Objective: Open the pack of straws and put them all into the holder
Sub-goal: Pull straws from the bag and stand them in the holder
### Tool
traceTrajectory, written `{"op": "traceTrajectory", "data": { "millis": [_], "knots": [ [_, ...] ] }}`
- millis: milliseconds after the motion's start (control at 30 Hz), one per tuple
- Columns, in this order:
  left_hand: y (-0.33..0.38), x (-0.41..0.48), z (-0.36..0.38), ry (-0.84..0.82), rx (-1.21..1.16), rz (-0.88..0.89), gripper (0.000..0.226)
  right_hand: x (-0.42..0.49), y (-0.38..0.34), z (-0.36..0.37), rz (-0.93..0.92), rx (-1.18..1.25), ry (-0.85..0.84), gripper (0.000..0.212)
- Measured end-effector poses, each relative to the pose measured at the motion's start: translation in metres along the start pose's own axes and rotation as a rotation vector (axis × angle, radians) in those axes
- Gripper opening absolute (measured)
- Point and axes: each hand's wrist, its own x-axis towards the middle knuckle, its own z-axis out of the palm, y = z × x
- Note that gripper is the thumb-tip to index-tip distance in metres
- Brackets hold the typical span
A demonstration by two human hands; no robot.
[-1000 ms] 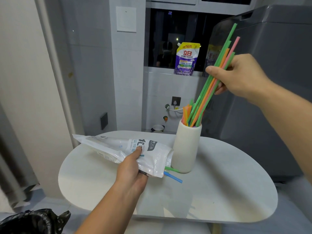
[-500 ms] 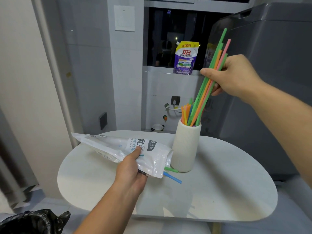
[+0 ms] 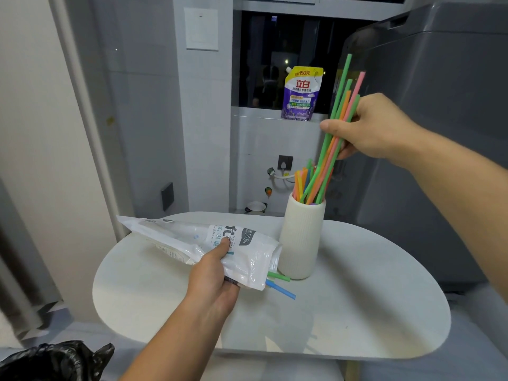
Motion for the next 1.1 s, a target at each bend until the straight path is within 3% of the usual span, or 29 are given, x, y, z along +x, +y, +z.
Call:
{"op": "traceTrajectory", "data": {
  "millis": [267, 833, 1100],
  "knots": [
    [0.001, -0.003, 0.001, 0.007, -0.009, 0.003, 0.033, -0.001, 0.003, 0.003, 0.001, 0.037, 0.052, 0.026],
    [0.0, 0.0, 0.0, -0.004, -0.004, 0.002, 0.034, 0.002, 0.003, 0.005, -0.055, -0.105, -0.12, 0.028],
    [0.0, 0.0, 0.0, -0.007, -0.002, -0.001, 0.032, 0.003, 0.012, 0.013, 0.014, -0.015, -0.018, 0.034]
  ]
}}
